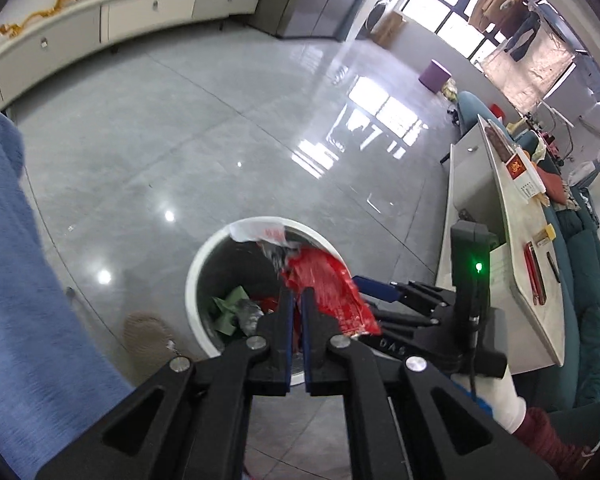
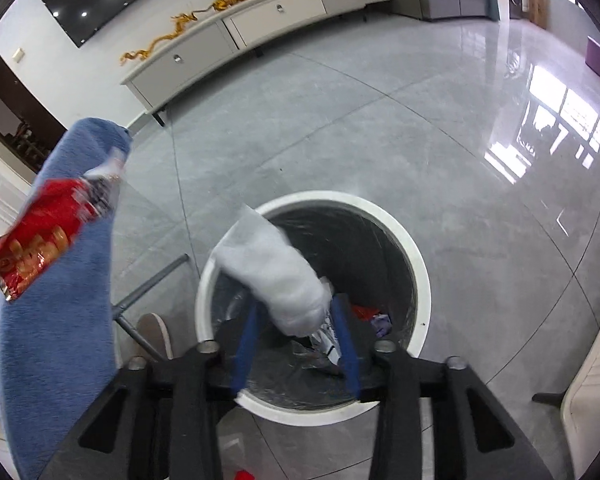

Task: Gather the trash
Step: 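Carry both items over the trash bin and open both tools to drop them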

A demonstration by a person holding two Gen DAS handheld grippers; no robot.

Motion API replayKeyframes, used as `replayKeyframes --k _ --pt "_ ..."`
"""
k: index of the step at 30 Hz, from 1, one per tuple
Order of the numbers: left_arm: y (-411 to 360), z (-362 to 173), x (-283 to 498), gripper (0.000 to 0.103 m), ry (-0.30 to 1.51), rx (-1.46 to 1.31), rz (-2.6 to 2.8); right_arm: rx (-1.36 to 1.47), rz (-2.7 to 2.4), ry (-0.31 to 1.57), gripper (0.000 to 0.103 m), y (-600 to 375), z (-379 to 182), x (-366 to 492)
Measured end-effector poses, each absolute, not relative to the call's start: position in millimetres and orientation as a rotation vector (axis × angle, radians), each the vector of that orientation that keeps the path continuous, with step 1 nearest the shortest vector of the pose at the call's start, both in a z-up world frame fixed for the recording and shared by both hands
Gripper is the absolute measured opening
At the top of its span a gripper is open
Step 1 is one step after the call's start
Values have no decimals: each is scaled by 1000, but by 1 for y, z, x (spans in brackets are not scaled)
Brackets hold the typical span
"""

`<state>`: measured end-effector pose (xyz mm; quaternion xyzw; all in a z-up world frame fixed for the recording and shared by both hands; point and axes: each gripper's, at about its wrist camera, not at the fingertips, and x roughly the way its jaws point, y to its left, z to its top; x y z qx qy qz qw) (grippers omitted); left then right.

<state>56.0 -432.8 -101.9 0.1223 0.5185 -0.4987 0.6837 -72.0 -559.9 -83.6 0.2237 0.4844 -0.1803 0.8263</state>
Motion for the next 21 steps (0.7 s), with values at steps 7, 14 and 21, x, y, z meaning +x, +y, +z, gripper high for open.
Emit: replayKeyframes --k 7,14,21 --pt "-439 -121 54 4 1223 262 -1110 463 -407 1042 47 -559 -88 -78" --pt "-439 -131 56 5 1259 254 -1096 445 -425 1050 50 -553 -89 -86" --pt "-449 -139 58 8 1291 234 -1082 458 -446 1065 50 -555 -92 -101"
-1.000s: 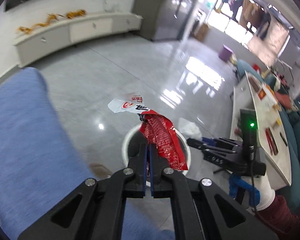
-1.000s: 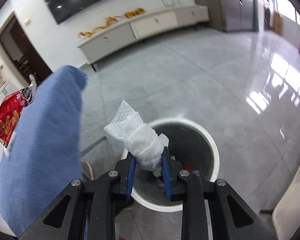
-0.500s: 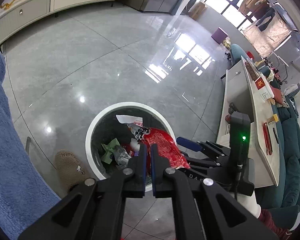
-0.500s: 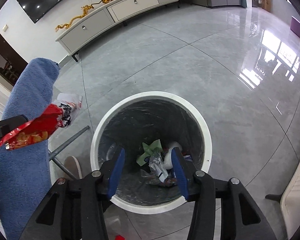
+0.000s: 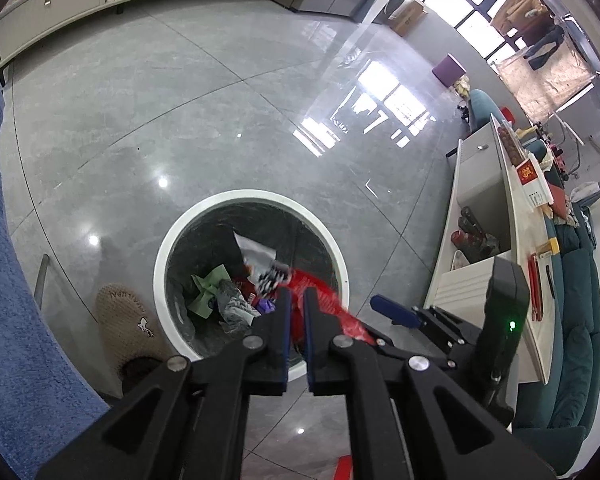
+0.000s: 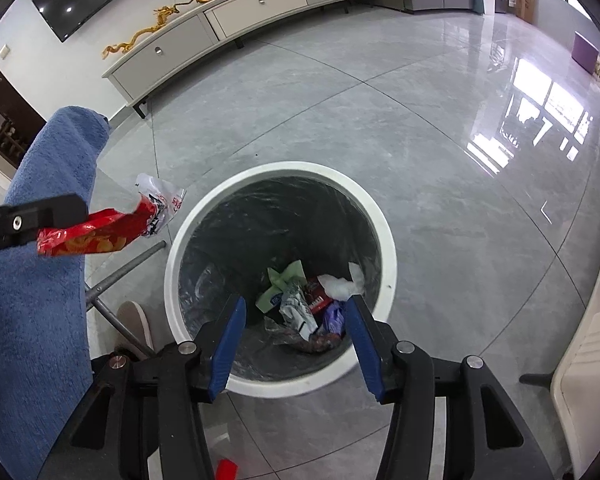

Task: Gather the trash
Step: 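Carry both items over the trash bin and open both tools to drop them, then move both tools back to the remaining wrappers on the rug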

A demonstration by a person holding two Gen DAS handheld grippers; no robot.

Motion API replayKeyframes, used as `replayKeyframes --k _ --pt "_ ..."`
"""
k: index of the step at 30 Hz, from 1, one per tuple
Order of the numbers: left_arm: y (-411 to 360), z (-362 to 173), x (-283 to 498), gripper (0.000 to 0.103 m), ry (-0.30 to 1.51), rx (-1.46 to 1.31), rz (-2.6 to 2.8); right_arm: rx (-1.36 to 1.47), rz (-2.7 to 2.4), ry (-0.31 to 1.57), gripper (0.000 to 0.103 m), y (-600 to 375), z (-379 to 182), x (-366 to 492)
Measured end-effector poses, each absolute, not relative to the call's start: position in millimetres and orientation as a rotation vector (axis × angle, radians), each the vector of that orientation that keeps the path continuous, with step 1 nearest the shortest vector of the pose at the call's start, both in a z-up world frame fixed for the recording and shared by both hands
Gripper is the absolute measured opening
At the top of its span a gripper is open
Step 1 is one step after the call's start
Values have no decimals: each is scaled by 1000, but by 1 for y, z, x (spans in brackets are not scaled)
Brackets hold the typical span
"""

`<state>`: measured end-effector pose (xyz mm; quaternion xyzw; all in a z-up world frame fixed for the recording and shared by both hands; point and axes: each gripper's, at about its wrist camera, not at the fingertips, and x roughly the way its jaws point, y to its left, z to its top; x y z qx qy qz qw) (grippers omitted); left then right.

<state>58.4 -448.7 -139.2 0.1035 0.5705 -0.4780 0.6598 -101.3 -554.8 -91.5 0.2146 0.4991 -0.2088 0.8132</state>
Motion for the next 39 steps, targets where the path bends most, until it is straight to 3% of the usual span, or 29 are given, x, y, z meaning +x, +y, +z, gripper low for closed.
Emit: replayKeyframes --k 1,2,3,4,15,27,39 --pt "-450 -141 58 10 1295 232 -1079 457 -449 1067 50 -555 -91 -103" --pt "-451 -141 59 28 1298 230 -1077 456 -451 1067 50 -554 -91 -104" --pt "-451 -141 59 60 1298 223 -1072 455 -452 1068 50 -554 -91 -105" --pt "-449 -140 59 69 1280 208 -1059 454 -454 1068 50 -553 -90 -106" --pt "-429 -110 58 69 1179 192 -1030 360 -455 1079 50 -524 -69 -105" --pt "-352 -75 62 69 1099 148 -908 182 -433 1186 50 -467 -61 -106" --pt "-277 -37 54 69 892 162 -791 97 -409 1145 52 -440 -37 -110"
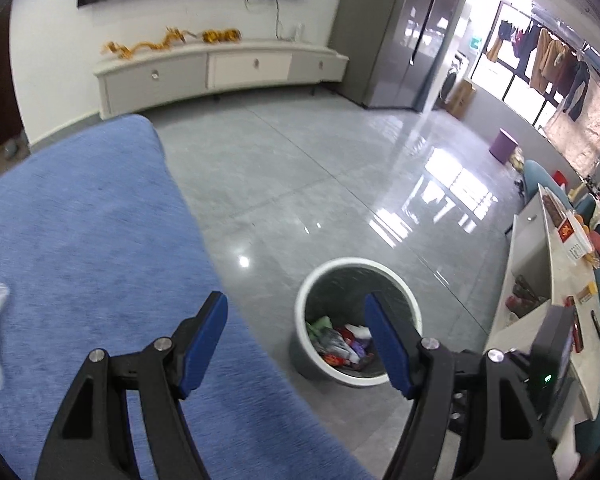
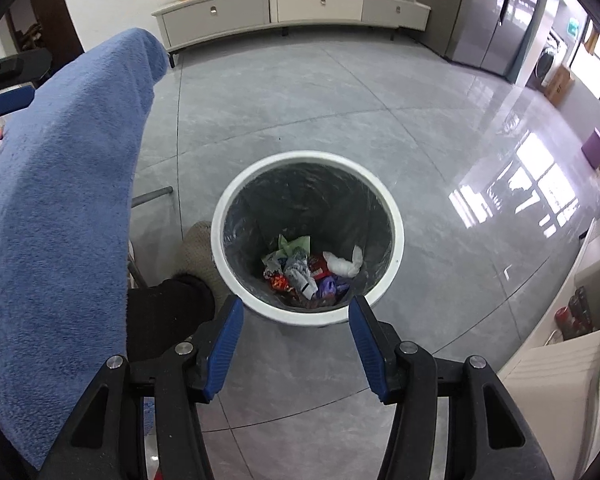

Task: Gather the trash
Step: 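Move both tools back to the remaining wrappers on the rug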

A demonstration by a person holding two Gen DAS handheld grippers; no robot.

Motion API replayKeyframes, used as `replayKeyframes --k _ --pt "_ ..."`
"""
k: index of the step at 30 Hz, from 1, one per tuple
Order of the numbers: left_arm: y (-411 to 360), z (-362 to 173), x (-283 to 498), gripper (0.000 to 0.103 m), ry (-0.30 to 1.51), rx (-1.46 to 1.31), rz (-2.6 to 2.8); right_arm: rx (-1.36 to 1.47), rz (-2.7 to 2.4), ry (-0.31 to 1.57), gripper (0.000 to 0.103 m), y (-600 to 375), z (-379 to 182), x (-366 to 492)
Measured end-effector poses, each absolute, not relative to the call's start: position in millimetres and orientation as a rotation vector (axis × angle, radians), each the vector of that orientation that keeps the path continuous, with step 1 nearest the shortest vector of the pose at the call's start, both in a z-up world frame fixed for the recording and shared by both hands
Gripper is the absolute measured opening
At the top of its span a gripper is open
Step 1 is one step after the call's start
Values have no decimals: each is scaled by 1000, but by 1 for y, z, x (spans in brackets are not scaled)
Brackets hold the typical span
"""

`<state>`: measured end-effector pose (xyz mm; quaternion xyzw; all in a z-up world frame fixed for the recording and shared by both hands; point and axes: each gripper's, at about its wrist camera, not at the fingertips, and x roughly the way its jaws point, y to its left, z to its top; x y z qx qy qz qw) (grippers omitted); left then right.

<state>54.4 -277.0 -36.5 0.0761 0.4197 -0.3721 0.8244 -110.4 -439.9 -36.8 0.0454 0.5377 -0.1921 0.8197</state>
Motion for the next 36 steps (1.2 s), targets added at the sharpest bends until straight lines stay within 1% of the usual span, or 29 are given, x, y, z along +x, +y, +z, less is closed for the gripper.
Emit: replayKeyframes --k 6,20,30,36 --pt "-234 -28 56 69 867 165 -735 35 -391 1107 52 -419 -17 -105" --pt "-88 -14 66 69 834 36 -598 -158 -302 1029 52 -327 28 -77" --pt "16 -24 79 69 806 -39 -465 -294 -201 1009 52 -254 38 -39" --pt "66 -42 90 69 838 -96 -415 -221 -51 997 52 -222 34 -4"
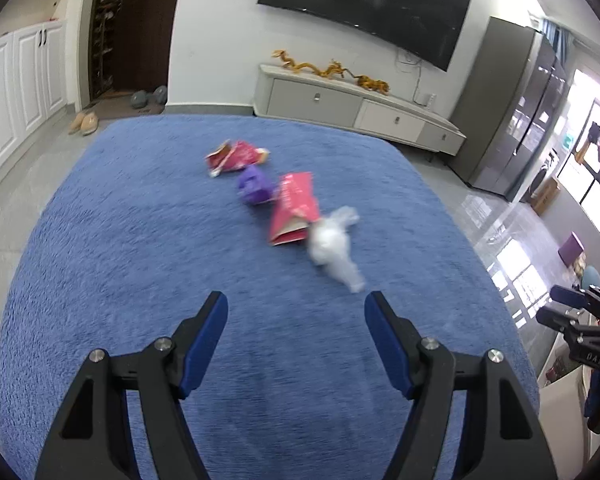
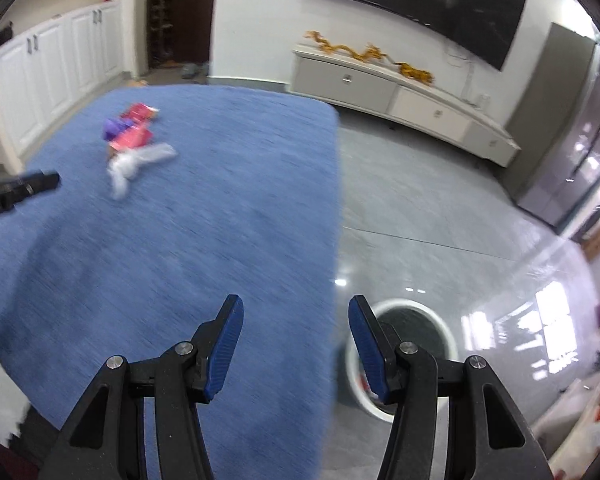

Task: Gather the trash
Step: 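Move both tools back to the remaining wrappers on the rug, then grasp the pink paper bag with left tool while right tool grasps the clear plastic bag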

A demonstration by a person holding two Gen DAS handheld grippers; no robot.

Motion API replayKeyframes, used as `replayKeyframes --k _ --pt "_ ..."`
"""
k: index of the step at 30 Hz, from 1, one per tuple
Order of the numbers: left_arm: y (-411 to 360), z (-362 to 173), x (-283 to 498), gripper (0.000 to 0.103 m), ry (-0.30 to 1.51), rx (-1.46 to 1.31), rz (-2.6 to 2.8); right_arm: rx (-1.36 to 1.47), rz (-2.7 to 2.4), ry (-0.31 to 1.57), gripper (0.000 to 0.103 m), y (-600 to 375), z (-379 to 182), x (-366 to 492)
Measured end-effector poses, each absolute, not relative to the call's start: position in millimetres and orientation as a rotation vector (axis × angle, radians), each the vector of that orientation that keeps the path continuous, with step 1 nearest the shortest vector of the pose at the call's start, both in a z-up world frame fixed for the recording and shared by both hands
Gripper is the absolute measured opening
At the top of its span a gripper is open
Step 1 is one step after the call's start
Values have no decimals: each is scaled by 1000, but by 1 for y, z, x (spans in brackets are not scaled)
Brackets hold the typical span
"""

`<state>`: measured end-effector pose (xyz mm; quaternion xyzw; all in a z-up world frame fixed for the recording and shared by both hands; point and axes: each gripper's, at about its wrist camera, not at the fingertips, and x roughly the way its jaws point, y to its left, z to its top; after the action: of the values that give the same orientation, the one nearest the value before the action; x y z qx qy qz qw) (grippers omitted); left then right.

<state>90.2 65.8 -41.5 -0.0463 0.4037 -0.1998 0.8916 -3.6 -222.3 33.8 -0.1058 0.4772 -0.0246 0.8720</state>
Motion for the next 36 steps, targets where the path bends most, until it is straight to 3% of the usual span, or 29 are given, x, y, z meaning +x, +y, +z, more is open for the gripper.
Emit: replayKeyframes --k 19,30,33,36 --pt "29 -80 215 69 985 -223 -520 -90 375 1050 52 -132 -27 111" --pt "16 -91 248 33 986 -172 -502 8 497 1056 49 -110 -55 157" --pt "19 -92 247 32 981 -177 -495 16 509 1056 36 -105 -60 162" --pt "22 -91 240 31 979 -184 -491 12 513 1054 32 -105 -57 159"
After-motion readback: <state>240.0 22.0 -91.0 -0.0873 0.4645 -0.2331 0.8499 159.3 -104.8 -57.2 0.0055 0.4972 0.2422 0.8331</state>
